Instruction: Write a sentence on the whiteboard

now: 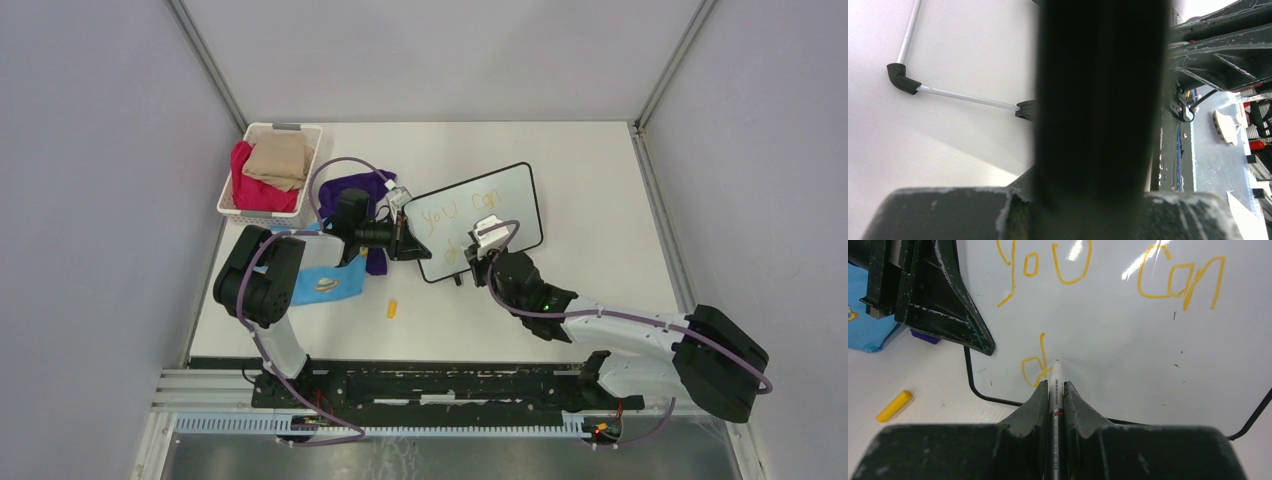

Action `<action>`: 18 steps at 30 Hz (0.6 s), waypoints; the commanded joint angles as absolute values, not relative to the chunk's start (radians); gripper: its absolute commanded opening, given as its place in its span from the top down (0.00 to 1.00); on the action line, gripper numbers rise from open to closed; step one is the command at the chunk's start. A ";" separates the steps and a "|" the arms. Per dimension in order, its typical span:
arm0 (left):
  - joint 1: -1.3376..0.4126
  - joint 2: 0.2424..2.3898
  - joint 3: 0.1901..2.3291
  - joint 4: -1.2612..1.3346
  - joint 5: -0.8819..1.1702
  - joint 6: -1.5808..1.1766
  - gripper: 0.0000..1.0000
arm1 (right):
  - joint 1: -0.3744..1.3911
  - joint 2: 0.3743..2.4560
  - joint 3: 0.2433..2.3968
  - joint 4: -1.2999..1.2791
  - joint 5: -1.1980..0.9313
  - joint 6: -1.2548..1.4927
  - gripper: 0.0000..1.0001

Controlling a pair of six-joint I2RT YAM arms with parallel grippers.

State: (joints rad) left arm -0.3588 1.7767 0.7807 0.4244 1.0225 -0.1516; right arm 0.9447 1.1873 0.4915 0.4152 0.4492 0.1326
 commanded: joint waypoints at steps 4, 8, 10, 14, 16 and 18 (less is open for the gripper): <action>-0.381 1.814 0.769 0.308 0.923 -0.094 0.98 | 0.942 1.220 0.532 0.445 0.434 0.130 1.00; -0.381 1.816 0.770 0.308 0.923 -0.094 0.98 | 0.941 1.235 0.529 0.451 0.433 0.132 1.00; -0.382 1.817 0.770 0.308 0.923 -0.094 0.98 | 0.942 1.244 0.529 0.455 0.434 0.132 1.00; -0.381 1.814 0.770 0.305 0.922 -0.093 0.98 | 0.941 1.256 0.525 0.459 0.429 0.136 1.00; -0.382 1.813 0.770 0.304 0.920 -0.093 0.98 | 0.940 1.257 0.516 0.459 0.428 0.139 1.00; -0.382 1.815 0.772 0.302 0.919 -0.092 0.98 | 0.940 1.253 0.502 0.460 0.430 0.143 1.00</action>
State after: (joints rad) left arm -0.3595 1.7771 0.7815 0.4213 1.0222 -0.1516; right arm 0.9451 1.2449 0.4919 0.4095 0.4370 0.1337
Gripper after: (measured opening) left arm 0.152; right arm 0.174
